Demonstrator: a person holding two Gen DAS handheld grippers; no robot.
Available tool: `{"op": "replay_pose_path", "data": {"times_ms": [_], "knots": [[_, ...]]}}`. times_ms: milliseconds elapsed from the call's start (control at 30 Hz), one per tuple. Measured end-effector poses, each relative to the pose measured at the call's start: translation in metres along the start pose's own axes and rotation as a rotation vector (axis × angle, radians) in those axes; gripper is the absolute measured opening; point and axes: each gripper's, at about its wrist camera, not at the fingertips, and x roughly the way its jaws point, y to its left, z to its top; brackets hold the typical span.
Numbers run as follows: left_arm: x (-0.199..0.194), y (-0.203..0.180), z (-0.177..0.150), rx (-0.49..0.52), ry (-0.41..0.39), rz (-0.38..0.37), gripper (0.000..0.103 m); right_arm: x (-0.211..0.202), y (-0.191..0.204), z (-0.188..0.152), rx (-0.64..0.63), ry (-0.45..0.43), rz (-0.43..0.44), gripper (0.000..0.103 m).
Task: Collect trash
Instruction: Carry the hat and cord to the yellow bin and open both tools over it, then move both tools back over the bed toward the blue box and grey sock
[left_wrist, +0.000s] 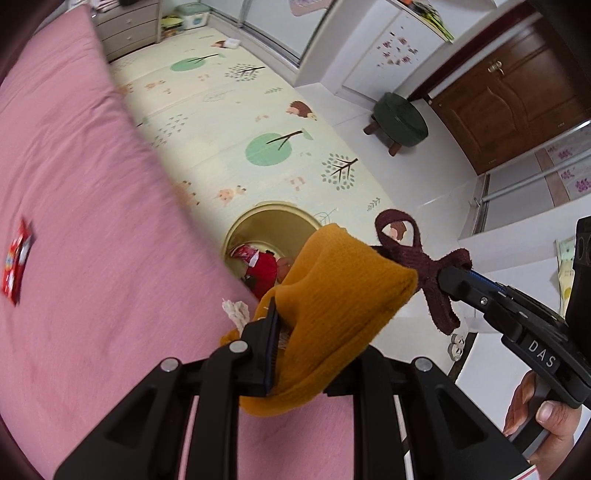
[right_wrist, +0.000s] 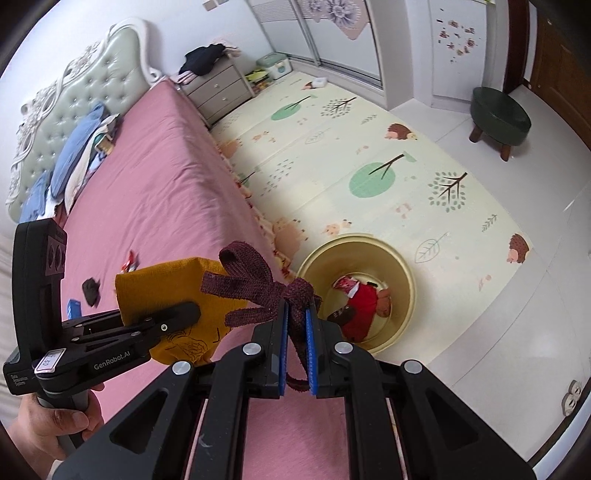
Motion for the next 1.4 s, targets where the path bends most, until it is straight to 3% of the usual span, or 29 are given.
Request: {"op": "replay_pose_path", "data": {"times_ms": [333, 433, 500, 600, 700, 1000, 1400], "knots": [[0.025, -0.02, 0.039, 0.032, 0.007, -0.013, 0.019, 0.015, -0.024, 0.025, 0.022, -0.012, -0.041, 0.009], [0.028, -0.025, 0.048, 0.035, 0.004, -0.021, 0.026, 0.014, -0.022, 0.032, -0.001, -0.031, -0.093, 0.016], [0.03, -0.028, 0.055, 0.039, -0.007, -0.018, 0.056, 0.012, -0.023, 0.037, 0.004, -0.045, -0.119, 0.029], [0.025, -0.029, 0.06, 0.048, -0.043, -0.008, 0.07, 0.009, -0.025, 0.04, 0.022, -0.065, -0.117, 0.041], [0.021, -0.027, 0.061, 0.053, -0.052, 0.004, 0.08, 0.009, -0.027, 0.041, 0.036, -0.067, -0.117, 0.042], [0.001, 0.002, 0.046, 0.005, -0.067, 0.024, 0.083, 0.009, -0.003, 0.04, 0.002, -0.043, -0.09, 0.042], [-0.073, 0.099, -0.031, -0.17, -0.145, 0.11, 0.085, 0.019, 0.108, 0.011, -0.162, 0.007, 0.014, 0.042]]}}
